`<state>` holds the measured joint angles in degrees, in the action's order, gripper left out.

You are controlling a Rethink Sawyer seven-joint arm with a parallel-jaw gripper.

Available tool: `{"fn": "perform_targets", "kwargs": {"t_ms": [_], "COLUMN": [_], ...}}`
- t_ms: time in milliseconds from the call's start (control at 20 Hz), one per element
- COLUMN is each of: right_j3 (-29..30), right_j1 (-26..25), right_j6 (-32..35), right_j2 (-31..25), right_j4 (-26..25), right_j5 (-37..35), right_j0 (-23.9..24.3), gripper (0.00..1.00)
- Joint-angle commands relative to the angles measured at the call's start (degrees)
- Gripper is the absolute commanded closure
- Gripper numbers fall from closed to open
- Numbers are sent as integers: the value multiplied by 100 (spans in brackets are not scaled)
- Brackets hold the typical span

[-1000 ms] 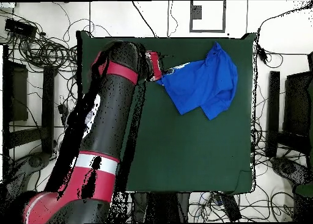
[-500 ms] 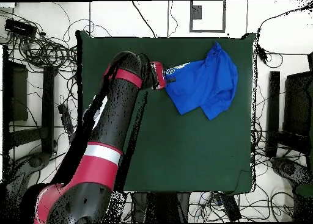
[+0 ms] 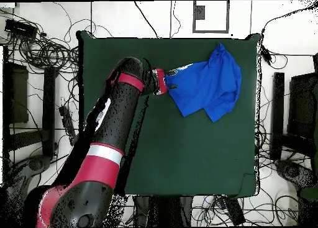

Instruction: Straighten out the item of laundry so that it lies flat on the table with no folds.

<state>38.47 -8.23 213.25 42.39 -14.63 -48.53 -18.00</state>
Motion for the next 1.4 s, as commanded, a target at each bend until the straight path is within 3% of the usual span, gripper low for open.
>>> {"fn": "perform_targets", "kwargs": {"t_ms": [50,400,1050,1400], "right_j3": [432,309,557,648], "right_j1": [179,110,-411,-561], "right_j6": [1615,1629,2200,2269], "right_j2": [-174,-87,-71,86], "right_j4": [636,846,941,901], "right_j5": [-636,-1023,-318,-274], "right_j0": [-396,-507,-589,-674], "gripper": [0,0,0,0]}}
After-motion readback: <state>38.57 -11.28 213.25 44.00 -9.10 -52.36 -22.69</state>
